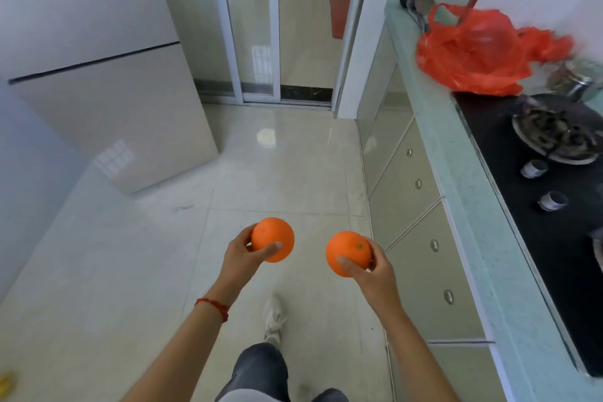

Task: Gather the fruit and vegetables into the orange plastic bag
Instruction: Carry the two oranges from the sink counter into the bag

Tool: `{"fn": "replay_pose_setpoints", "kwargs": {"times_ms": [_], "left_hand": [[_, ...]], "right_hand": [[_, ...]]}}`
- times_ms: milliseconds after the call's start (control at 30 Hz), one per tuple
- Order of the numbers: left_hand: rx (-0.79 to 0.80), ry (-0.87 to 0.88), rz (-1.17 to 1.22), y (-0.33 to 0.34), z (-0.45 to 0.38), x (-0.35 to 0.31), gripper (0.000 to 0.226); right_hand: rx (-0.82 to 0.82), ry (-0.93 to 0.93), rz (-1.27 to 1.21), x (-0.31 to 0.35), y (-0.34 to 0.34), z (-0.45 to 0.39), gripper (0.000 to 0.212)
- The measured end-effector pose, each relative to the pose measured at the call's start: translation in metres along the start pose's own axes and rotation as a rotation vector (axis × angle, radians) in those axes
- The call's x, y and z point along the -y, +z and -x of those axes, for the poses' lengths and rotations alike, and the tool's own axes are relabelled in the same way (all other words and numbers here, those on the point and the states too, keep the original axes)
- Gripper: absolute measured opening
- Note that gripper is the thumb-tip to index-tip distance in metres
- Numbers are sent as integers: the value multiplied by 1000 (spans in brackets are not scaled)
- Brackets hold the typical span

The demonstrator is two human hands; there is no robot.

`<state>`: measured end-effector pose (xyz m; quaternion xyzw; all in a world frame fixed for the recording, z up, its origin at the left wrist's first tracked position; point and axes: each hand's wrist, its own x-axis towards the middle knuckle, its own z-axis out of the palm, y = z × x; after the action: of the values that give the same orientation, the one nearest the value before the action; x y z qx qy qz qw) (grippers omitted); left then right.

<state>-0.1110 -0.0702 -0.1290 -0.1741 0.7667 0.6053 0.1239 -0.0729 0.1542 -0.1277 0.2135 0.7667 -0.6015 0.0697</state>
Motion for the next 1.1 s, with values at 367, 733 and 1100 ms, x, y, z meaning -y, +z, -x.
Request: {"fn": "replay_pose_setpoints", "kwargs": {"times_ms": [367,733,1100], "left_hand": [[44,49,-11,-14,-192,-95,60],[59,29,-28,-7,-348,-164,57],[36,25,-2,40,-513,-250,56]], "right_hand": [[-65,-20,-9,94,50,-179,96],[-77,7,-17,159,71,-330,98],[-62,-5,-18,226,56,-516,101]]}}
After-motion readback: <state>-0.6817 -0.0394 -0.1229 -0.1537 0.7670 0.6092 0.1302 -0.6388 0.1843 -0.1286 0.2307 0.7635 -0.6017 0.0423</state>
